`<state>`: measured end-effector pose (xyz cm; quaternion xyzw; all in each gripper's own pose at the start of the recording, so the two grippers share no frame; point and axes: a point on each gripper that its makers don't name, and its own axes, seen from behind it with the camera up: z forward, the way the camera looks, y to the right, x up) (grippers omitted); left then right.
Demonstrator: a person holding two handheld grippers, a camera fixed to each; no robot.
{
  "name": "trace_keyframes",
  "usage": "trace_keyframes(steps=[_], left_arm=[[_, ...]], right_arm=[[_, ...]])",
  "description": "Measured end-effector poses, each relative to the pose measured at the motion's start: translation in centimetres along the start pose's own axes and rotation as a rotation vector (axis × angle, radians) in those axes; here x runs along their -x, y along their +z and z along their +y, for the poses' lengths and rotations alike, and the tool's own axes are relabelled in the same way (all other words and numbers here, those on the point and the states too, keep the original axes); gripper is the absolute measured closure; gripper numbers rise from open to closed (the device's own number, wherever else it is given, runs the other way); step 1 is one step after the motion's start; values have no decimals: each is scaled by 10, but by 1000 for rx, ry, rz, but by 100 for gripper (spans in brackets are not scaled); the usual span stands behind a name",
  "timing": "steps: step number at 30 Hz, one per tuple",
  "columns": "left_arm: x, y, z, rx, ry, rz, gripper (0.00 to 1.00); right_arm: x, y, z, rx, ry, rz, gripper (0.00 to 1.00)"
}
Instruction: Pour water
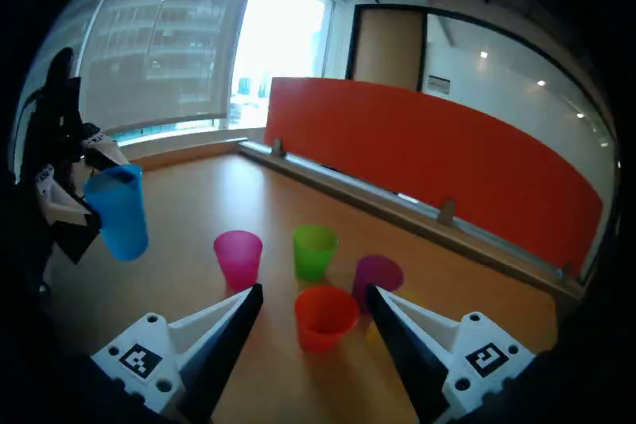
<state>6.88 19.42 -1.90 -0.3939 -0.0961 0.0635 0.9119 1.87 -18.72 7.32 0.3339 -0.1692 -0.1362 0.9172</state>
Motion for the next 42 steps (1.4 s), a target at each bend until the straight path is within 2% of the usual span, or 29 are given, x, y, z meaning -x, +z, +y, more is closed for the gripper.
trace_keyframes(steps=[11,24,36,42], left_arm=[[-1,-17,-1,-27,-8,18,14],[12,-24,-10,-39,-34,15,14],[21,-24,-18,-50,-47,24,14],[23,-24,-23,-52,-54,28,14]], right_arm=[[-16,44,-2,-29,-29,-54,0],[-25,99,-1,-63,-46,-147,0],[-13,144,-2,-91,-14,-279,0],[-2,158,-6,-106,35,-354,0]])
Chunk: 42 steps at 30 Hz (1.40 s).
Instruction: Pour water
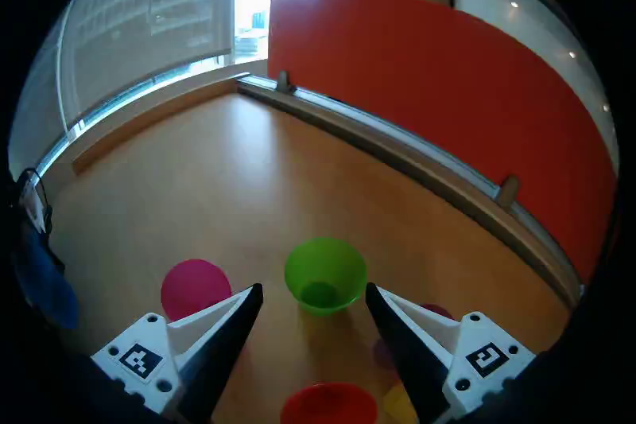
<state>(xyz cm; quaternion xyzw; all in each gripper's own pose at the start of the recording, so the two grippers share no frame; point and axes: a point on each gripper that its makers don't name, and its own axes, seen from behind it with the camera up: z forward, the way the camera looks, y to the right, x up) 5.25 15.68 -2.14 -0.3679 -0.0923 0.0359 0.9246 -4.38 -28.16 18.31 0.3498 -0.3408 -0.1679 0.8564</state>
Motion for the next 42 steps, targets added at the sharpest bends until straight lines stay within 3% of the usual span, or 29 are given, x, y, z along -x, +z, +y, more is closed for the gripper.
trace_keyframes(steps=[6,21,42], left_arm=[[2,0,-4,-4,3,-2,14],[5,4,-5,4,12,-6,14],[10,3,-9,0,5,-11,14]], right_arm=[[5,10,2,-4,37,-61,0],[13,25,7,38,33,-174,0],[9,38,4,56,170,-194,1]])
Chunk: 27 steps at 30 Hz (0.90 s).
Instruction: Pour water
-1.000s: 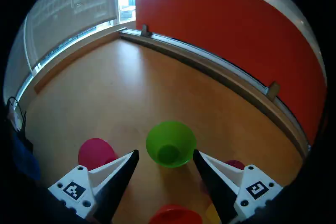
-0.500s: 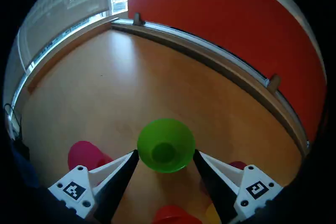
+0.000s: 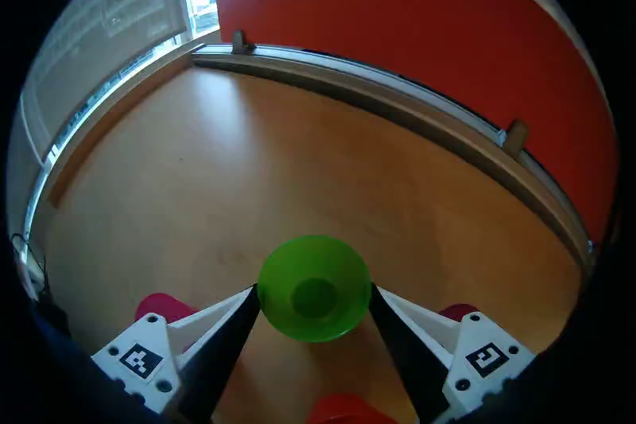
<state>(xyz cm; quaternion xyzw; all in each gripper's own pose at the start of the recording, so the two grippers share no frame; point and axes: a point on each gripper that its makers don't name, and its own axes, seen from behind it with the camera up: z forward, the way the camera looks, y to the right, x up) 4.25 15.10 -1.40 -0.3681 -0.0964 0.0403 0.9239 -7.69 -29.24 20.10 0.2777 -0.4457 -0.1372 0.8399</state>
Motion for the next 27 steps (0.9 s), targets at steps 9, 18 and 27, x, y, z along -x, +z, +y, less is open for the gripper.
trace_keyframes(steps=[9,18,27], left_arm=[[0,0,-2,-3,1,-1,14],[-1,0,-4,-8,2,2,14],[-8,-3,-2,-19,12,12,14]], right_arm=[[2,1,-1,-1,17,-3,8],[2,-5,-4,-20,41,26,8],[-9,-35,-15,-65,43,120,9]])
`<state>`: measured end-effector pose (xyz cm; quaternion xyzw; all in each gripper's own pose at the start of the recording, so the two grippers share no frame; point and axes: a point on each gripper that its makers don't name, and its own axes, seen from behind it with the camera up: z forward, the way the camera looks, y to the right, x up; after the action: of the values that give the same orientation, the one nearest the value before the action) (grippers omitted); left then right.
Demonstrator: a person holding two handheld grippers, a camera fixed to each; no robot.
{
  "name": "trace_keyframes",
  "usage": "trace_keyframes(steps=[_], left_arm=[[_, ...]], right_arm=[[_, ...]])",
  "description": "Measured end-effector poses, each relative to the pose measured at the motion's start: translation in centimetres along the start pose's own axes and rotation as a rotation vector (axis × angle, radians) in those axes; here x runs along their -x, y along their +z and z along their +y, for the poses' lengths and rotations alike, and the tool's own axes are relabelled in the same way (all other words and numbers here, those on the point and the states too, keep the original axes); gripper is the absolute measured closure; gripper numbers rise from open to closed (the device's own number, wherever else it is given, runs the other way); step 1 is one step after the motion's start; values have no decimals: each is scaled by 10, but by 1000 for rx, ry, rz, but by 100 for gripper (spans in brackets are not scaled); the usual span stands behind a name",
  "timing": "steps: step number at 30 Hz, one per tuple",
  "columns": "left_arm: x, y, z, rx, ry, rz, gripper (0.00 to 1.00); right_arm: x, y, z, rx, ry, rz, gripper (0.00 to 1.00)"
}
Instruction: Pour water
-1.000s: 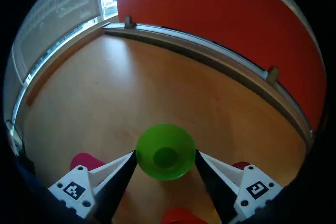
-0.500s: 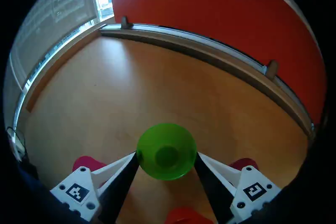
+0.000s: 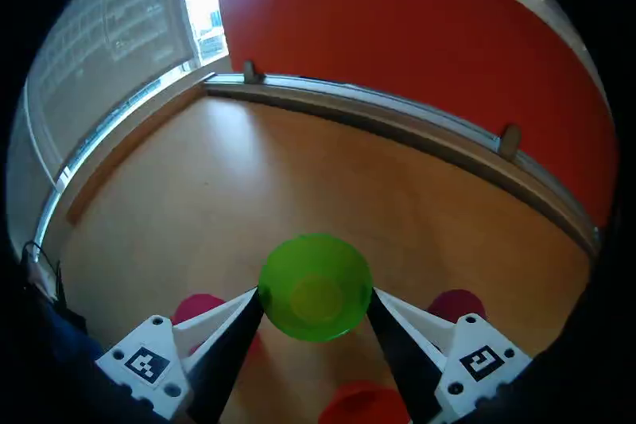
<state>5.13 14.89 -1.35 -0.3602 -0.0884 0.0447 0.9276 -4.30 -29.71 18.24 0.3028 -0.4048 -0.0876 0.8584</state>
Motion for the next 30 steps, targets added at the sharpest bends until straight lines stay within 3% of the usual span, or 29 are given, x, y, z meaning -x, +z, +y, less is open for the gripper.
trace_keyframes(steps=[14,23,30], left_arm=[[-13,-16,13,-22,24,17,14],[-20,-28,27,-31,26,33,14],[-25,-38,40,-33,27,45,14]], right_arm=[[-16,-84,-29,-45,-93,256,9],[6,-134,-51,-47,-163,369,9],[27,-160,-67,-42,-195,443,9]])
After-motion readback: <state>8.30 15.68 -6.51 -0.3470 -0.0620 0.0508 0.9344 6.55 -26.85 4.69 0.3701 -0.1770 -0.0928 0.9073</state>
